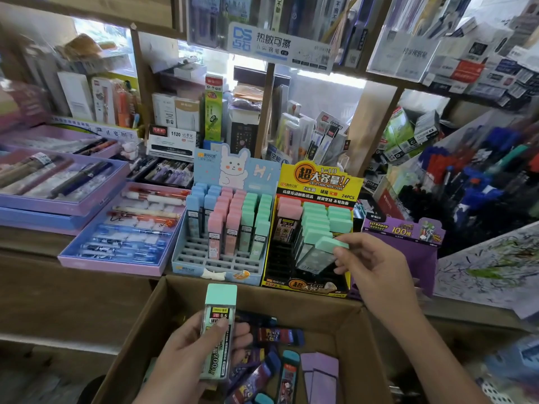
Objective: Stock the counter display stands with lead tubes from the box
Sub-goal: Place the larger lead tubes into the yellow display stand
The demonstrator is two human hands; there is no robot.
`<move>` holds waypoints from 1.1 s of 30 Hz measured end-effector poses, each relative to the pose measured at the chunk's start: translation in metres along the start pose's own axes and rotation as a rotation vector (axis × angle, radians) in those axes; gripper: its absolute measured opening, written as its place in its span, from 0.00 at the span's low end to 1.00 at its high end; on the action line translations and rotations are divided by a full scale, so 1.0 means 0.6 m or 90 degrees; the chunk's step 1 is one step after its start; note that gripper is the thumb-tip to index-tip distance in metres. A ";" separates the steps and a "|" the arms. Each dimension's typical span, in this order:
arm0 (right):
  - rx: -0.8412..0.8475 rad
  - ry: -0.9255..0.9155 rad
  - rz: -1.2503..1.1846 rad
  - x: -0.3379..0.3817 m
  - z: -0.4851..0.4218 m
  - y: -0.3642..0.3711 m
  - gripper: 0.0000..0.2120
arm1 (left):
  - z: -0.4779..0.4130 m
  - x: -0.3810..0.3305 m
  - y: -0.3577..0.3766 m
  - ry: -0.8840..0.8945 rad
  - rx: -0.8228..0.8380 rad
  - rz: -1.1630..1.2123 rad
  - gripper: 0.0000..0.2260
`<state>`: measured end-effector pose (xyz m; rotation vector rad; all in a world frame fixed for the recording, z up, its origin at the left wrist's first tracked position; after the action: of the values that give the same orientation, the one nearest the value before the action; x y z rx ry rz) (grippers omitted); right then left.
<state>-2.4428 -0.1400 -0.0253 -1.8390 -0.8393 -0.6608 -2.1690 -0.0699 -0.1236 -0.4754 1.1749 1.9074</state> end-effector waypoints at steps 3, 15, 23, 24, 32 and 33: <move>0.014 -0.004 0.002 -0.004 -0.002 0.000 0.09 | -0.001 0.000 -0.001 0.000 -0.011 -0.007 0.12; 0.008 -0.080 0.092 -0.015 -0.021 0.023 0.11 | -0.009 0.005 -0.008 0.006 -0.021 0.003 0.15; -0.058 -0.150 0.245 -0.012 -0.016 0.026 0.11 | -0.013 0.003 -0.008 0.012 -0.022 -0.011 0.15; -0.061 -0.146 0.251 -0.010 -0.013 0.025 0.11 | -0.013 0.004 -0.008 0.012 -0.023 -0.014 0.15; 0.060 0.013 0.014 0.036 0.057 0.071 0.09 | -0.007 0.002 -0.005 0.015 -0.021 -0.095 0.15; 0.114 0.052 -0.014 0.039 0.070 0.088 0.08 | -0.006 0.003 -0.003 0.012 -0.014 -0.111 0.14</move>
<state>-2.3839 -0.1108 -0.0529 -1.6333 -0.8392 -0.6482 -2.1688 -0.0722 -0.1276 -0.5898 1.0886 1.7713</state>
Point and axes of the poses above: each hand's wrist, its own z-axis away from the middle knuckle, its own y-axis out of the palm, x = y × z, the point moved 4 cm from there along -z, towards the middle knuckle, and after that the axes turned 10 degrees about z, right-handed, at the moved point
